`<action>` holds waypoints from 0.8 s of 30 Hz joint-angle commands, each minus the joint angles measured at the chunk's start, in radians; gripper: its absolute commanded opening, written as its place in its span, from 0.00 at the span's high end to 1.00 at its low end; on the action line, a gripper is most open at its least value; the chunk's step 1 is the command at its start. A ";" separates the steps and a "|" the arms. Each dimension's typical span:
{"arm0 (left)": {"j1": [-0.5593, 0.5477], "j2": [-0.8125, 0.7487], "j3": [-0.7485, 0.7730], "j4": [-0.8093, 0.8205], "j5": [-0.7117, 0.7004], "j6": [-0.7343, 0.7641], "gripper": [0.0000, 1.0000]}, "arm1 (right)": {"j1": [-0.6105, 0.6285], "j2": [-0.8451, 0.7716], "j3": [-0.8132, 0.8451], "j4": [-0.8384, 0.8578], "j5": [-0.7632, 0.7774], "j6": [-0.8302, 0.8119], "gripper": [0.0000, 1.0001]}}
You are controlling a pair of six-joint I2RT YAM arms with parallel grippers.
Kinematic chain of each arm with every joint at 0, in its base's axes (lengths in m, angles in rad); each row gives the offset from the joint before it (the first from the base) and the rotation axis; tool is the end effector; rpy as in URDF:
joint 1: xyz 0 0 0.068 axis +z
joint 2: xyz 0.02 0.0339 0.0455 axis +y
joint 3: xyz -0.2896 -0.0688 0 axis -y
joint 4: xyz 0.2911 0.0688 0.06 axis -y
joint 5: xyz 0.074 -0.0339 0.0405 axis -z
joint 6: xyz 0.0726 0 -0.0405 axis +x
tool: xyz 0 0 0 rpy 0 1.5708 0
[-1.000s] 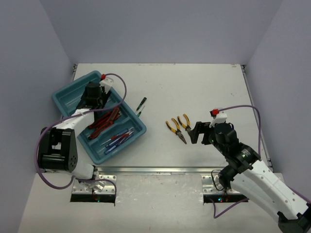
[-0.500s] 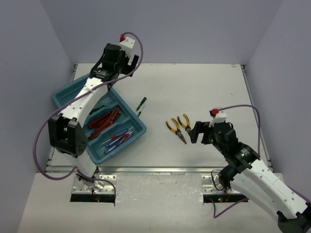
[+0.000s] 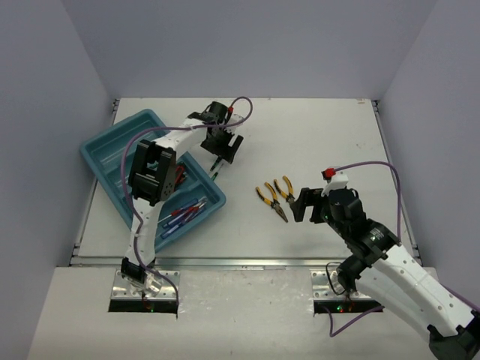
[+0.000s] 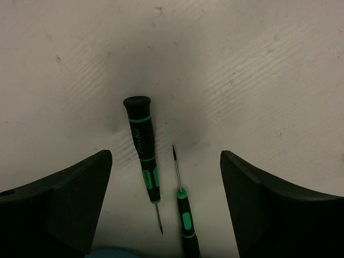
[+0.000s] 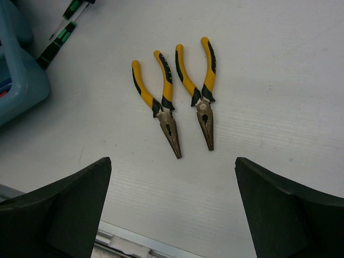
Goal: Sort the tools into containers
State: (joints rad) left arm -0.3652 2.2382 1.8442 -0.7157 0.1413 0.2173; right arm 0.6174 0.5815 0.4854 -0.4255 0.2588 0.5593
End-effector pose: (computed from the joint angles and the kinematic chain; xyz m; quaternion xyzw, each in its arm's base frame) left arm 0.5157 -0.2081 0.1540 0.2943 0.9256 -0.0854 0.2222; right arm 0.1726 0.0998 0.2325 0.0397 0.8598 0.1827 0.4751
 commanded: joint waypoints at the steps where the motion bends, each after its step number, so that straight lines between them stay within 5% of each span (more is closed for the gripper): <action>1: 0.005 -0.017 0.029 0.005 0.025 -0.008 0.21 | -0.003 0.007 0.000 0.041 -0.001 -0.013 0.04; 14: 0.006 0.063 0.038 0.032 -0.053 -0.001 0.34 | -0.003 0.008 -0.003 0.047 -0.011 -0.018 0.05; 24: 0.009 0.124 0.090 0.067 -0.074 -0.009 0.58 | -0.002 0.008 -0.005 0.050 -0.016 -0.021 0.05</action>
State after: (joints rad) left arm -0.3649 2.3261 1.8824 -0.6833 0.0804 0.2115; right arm 0.6174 0.5900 0.4850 -0.4198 0.2390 0.5489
